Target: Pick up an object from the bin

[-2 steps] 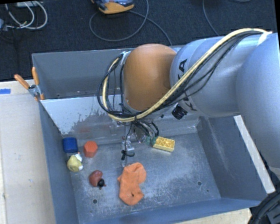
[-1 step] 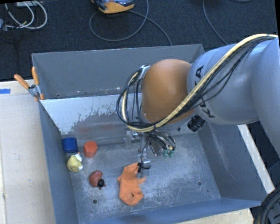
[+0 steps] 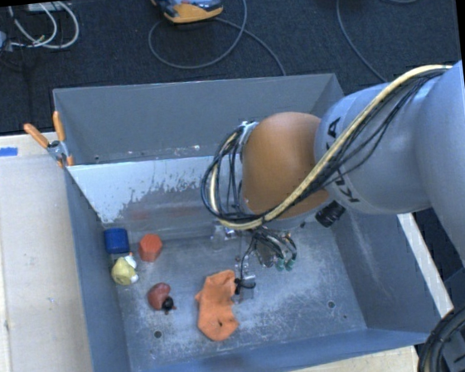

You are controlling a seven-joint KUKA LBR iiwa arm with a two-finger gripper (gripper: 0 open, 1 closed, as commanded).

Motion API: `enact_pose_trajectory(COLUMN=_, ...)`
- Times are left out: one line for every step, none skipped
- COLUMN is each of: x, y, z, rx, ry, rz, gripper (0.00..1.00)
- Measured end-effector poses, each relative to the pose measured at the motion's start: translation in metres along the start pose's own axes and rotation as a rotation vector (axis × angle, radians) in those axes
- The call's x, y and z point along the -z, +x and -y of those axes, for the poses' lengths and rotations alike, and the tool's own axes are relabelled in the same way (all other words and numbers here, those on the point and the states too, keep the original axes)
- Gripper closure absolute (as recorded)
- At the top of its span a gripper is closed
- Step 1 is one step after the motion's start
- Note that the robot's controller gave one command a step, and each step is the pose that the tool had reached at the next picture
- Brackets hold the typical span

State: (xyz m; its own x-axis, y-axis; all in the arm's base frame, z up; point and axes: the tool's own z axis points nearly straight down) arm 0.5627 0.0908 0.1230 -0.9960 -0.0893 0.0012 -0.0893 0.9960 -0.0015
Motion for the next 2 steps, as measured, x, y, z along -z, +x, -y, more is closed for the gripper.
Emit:
enact_pose_trajectory(x=-0.034, y=0.017, z=-0.001, rx=0.156, ry=-0.003, rz=-0.005, gripper=0.00)
enact_pose_trajectory(x=-0.054, y=0.033, z=-0.019, rx=0.306, ry=-0.001, rz=-0.003, gripper=1.00)
